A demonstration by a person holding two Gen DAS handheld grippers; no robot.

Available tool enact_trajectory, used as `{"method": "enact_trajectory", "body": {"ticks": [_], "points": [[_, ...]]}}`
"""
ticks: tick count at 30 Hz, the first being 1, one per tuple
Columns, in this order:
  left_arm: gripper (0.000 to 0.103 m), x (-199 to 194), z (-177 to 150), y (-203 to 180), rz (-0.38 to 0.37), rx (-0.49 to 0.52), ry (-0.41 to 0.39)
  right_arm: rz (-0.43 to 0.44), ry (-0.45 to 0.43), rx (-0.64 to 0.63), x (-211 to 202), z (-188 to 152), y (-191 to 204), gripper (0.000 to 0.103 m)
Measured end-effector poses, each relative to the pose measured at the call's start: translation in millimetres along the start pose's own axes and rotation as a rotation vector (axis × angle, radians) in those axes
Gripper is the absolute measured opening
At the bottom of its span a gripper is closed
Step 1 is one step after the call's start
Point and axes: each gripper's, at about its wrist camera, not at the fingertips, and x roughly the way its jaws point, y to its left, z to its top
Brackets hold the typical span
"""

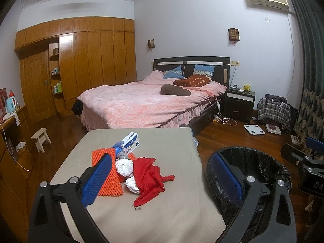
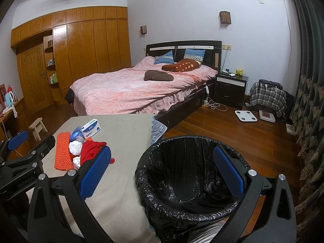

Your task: Collect trash

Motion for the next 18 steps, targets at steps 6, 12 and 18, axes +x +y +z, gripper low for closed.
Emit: {"method": "enact_trajectory", "body": {"ticks": [6,12,18], "points": [[0.097,0.5,0.2,0.2,0.000,-0.001,0.001,0.001,0.000,0.000,0.3,0.0,0.0,0.098],[0.097,-1.0,-0.3,1.1,0.000,0.000,0.001,0.001,-0.001,0.000,0.1,0.6,0.2,0.098],[0.097,0.0,-2.0,1.1,0.000,-0.001,0.002,0.001,0.000,0.000,0.5,1.0,0.7,0.098]]}}
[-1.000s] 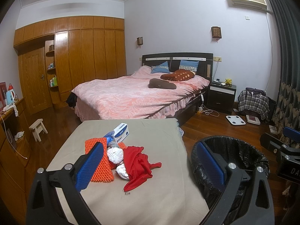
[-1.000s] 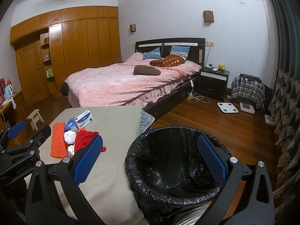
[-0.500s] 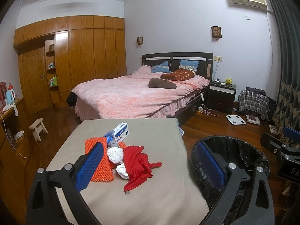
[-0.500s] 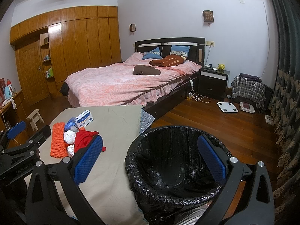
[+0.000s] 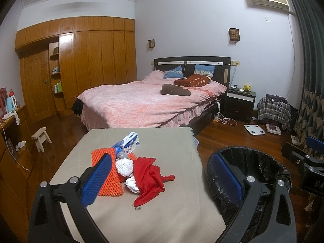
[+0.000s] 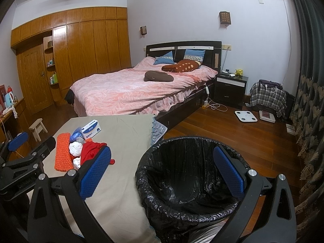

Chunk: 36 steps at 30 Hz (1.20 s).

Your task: Collect trash

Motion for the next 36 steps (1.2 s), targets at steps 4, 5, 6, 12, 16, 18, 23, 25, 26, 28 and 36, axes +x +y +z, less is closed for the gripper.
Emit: {"method": "enact_trajectory", "body": {"ticks": [4,5,6,12,16,18,23,25,26,28,36], "points": [[0.097,0.1,0.2,0.1,0.001,0.000,-0.001,0.000,0.000,0.001,0.3,0.2,0.3,0.098],[0.097,-0.3,-0.4,0.1,0.001,-0.001,-0.001,0.000,0.001,0.002,0.5,0.2,0.5,0.098],[0.097,0.0,0.0,0.1,0.001,-0.001,0.000,0.000,0.001,0.001,0.5,0.3,0.6,0.098],[0.097,-0.8,-1.9,2.1,-0.002,-0.001,0.006,0.001,0.004,0.000,2.5,-0.9,1.2,0.098],[0.097,9.1,-9.5,10.5,0.002,-0.009,0.012,0.009,0.013,-0.001,4.9,1.4,6.1,0.098],[0.097,10.9,-10.2,12.3,0.004,-0.016,0.015,0.013,0.015,-0.005,9.7,1.2,10.7,0.098],[0.097,17.4,-9.1,21.3,0.008,-0.028,0.021,0.035,0.019,-0.017,22.8,-1.2,23.4,0.098],[0.097,21.1,-10.4,29.6,0.020,-0.036,0.016,0.043,0.023,-0.021,29.9,-1.5,28.4,0.098],[0.097,23.8,-11.3,35.1,0.031,-0.039,0.014,0.051,0.025,-0.022,34.1,-2.2,32.2,0.098],[0.097,30.0,-12.6,45.6,0.054,-0.040,0.020,0.066,0.028,-0.025,41.7,-4.1,39.1,0.098],[0.097,64.1,-30.0,95.4,0.148,-0.034,0.076,0.137,0.066,-0.050,90.6,-15.9,78.6,0.098]]}}
